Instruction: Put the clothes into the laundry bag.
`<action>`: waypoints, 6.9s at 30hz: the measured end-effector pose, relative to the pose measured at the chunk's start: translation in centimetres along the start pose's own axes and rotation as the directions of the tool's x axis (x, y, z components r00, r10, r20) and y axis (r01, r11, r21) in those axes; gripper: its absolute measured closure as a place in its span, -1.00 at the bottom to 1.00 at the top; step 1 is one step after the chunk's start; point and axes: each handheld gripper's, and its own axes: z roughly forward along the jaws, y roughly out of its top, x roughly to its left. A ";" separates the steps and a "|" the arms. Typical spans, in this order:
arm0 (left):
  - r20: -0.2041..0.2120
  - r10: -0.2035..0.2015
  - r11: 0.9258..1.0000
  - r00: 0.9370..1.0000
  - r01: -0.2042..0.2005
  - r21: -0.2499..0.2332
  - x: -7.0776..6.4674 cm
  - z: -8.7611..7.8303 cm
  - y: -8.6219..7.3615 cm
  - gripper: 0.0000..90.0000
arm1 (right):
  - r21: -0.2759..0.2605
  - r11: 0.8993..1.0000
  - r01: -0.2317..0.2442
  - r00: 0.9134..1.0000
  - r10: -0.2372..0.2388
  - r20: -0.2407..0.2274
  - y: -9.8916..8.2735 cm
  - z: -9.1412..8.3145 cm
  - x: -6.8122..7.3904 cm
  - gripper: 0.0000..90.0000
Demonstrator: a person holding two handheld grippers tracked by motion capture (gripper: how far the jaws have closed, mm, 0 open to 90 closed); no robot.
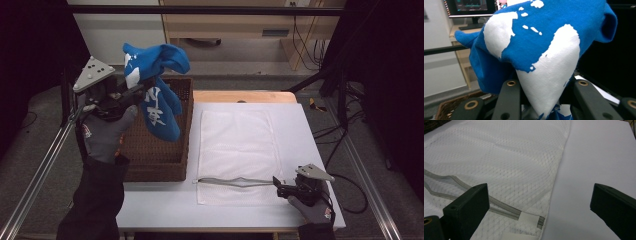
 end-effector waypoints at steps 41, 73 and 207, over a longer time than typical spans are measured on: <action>0.289 0.063 0.992 0.955 -0.093 0.091 -13.8 9.9 -4.9 0.54 | -0.009 1.000 -0.021 1.000 0.021 0.018 -0.1 -0.5 -0.8 -0.84; 0.332 -0.026 0.916 0.943 -0.111 0.386 -18.0 18.4 -21.0 0.45 | -0.003 0.999 -0.034 0.999 0.034 0.024 -0.3 -0.6 -1.2 -0.82; 0.343 0.031 0.827 0.939 -0.217 0.518 -16.5 7.8 -28.1 1.00 | -0.068 0.998 0.005 1.000 -0.006 -0.004 4.0 0.0 1.8 -0.33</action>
